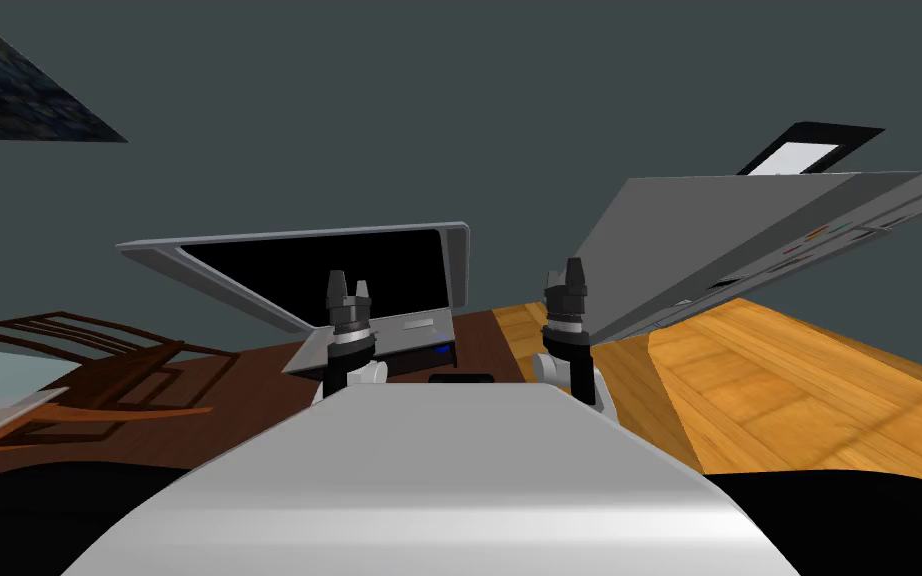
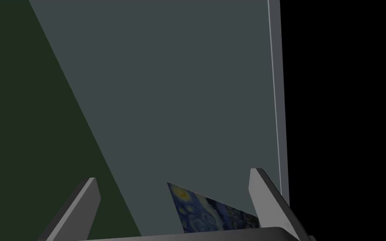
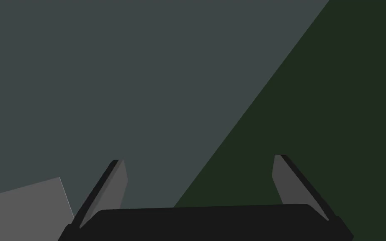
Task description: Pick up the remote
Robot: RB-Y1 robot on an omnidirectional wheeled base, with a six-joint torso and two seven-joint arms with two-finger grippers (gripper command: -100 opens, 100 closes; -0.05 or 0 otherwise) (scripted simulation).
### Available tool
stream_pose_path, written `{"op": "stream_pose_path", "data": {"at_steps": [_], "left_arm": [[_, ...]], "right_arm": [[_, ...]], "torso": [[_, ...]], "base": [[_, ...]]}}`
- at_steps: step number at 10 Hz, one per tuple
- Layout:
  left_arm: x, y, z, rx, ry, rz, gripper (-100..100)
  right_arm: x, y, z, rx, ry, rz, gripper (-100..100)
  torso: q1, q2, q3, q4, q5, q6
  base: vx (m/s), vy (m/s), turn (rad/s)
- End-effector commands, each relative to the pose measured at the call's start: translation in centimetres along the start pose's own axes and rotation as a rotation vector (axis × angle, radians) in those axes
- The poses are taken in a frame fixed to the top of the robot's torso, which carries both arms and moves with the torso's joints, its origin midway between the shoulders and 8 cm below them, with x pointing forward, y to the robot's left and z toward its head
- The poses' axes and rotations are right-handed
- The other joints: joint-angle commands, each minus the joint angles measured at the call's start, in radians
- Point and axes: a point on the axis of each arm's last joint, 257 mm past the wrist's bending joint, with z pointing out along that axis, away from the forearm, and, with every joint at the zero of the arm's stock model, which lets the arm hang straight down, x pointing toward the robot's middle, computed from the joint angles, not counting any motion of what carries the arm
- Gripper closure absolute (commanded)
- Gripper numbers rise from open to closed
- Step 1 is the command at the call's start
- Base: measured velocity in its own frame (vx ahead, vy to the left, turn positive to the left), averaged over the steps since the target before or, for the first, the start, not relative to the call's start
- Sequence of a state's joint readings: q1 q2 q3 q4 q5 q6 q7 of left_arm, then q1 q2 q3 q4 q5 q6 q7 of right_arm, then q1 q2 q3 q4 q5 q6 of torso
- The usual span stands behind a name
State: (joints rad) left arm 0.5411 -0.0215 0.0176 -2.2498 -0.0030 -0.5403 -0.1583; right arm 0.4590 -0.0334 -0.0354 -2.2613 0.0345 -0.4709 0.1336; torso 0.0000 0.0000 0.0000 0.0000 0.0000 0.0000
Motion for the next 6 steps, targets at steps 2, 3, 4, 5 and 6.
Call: {"op": "stream_pose_path", "data": {"at_steps": [2,3,4,5,6], "left_arm": [[0.3,1.3,-0.3,-0.03,0.062,0.035,-100],[0.3,2.2,-0.5,-0.053,0.086,0.052,-100],[0.2,3.3,-0.8,-0.083,0.111,0.07,-100],[0.3,3.3,-0.8,-0.081,0.122,0.075,-100],[0.2,4.6,-1.1,-0.116,0.154,0.098,-100]], "right_arm": [[0.0,0.0,0.0,0.0,0.0,0.0,0],[0.0,0.0,0.0,0.0,0.0,0.0,0],[0.0,0.0,0.0,0.0,0.0,0.0,0],[0.0,0.0,0.0,0.0,0.0,0.0,0],[0.0,0.0,0.0,0.0,0.0,0.0,0]], "torso": [[-0.001,0.0,0.0,0.0,0.0,0.0],[-0.001,0.0,0.0,0.0,0.0,0.0],[-0.002,0.0,0.0,0.0,0.0,0.0],[-0.003,0.0,0.0,0.0,-0.001,0.0],[-0.002,0.0,0.0,0.0,-0.001,0.0]], "base": [[-0.002,-0.02,-0.06],[-0.002,-0.034,-0.094],[-0.001,-0.049,-0.101],[-0.001,-0.035,-0.025],[-0.003,-0.032,-0.072]]}}
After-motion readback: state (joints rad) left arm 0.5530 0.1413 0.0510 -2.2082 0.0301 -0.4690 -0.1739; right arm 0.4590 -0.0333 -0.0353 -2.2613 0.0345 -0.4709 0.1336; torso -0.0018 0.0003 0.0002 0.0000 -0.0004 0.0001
